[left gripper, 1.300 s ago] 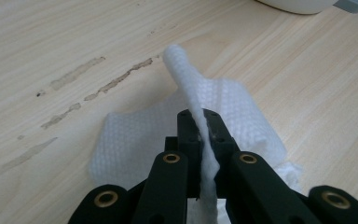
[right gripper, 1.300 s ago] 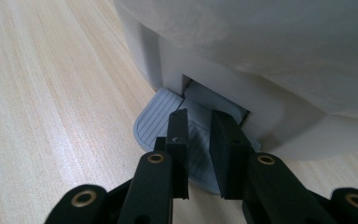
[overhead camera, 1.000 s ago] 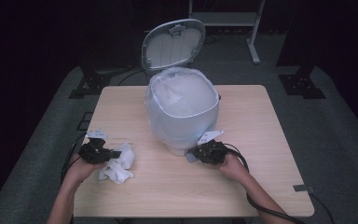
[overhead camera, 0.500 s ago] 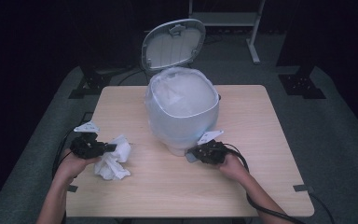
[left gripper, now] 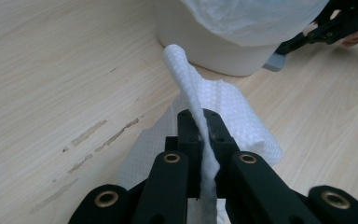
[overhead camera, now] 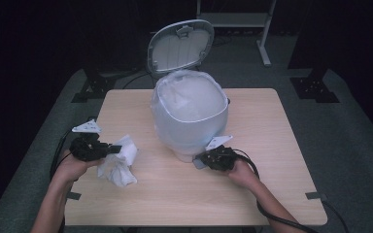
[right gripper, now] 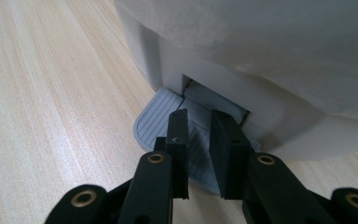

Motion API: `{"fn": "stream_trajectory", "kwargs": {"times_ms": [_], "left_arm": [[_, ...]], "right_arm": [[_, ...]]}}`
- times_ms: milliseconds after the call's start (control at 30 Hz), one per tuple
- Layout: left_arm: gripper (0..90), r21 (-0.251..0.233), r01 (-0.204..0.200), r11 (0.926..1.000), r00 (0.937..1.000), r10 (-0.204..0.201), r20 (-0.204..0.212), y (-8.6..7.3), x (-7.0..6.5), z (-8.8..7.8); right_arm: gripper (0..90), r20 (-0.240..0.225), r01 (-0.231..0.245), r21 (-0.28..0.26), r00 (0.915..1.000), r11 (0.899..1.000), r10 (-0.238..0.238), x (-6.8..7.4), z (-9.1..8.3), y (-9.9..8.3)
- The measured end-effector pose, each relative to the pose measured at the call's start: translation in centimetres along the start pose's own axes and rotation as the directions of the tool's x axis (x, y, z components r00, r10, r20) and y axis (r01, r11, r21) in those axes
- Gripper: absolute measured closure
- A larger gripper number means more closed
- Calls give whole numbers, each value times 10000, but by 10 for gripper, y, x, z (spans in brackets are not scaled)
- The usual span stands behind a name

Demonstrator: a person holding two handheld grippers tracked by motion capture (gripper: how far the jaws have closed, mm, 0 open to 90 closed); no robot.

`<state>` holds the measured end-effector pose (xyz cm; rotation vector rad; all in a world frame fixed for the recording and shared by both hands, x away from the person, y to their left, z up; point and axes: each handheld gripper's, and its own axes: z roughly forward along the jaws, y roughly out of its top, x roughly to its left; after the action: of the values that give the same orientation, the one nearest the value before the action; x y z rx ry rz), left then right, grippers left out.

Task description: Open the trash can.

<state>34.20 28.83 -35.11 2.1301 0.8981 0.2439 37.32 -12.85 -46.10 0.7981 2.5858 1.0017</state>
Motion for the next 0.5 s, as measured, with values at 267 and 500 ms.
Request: {"fn": "stream_trajectory", "kwargs": {"times_ms": [267, 500], "left_arm": [[878, 57, -144, 9999, 9988, 142, 464, 7, -5, -3], [878, -19, -171, 9999, 9966, 172, 803, 15, -7, -7]], "right_arm": [[770, 1, -7, -2, 10000, 10000, 7, 0, 0, 0], [770, -1, -5, 5, 10000, 10000, 5, 0, 0, 0]]}}
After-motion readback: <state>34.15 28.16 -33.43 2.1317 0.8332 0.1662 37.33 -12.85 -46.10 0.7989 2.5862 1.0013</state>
